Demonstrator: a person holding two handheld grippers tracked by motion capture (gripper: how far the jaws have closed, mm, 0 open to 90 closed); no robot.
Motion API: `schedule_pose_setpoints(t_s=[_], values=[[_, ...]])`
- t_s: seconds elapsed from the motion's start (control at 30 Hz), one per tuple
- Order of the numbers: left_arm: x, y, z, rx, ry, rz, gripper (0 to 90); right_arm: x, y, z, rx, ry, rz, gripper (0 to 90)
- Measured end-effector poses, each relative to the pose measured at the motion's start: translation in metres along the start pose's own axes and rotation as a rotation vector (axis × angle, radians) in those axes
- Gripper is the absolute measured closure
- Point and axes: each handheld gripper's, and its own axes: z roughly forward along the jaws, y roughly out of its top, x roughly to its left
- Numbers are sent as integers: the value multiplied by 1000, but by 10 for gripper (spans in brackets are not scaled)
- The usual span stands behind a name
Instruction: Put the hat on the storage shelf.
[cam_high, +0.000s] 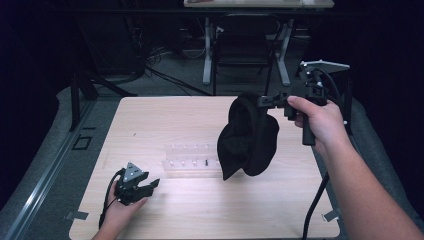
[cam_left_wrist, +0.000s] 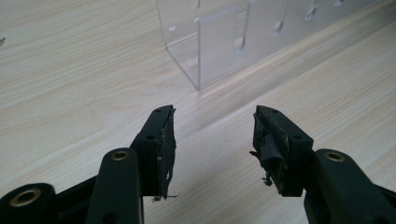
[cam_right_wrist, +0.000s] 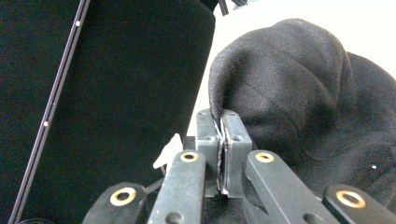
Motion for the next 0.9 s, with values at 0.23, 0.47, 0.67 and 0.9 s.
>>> schedule_pose_setpoints(t_s=[0.23, 0.47, 0.67, 0.9], values=[[1, 0, 0, 5, -5, -1, 487, 6, 7, 14, -2, 11, -2, 876], [1, 0, 0, 3, -6, -3, 487, 10, 14, 29, -19, 12, -7, 876], [1, 1, -1, 2, -7, 0, 487, 11, 19, 42, -45, 5, 3, 876], [1, 1, -1, 0, -8, 0, 487, 10, 24, 55, -75, -13, 14, 876]])
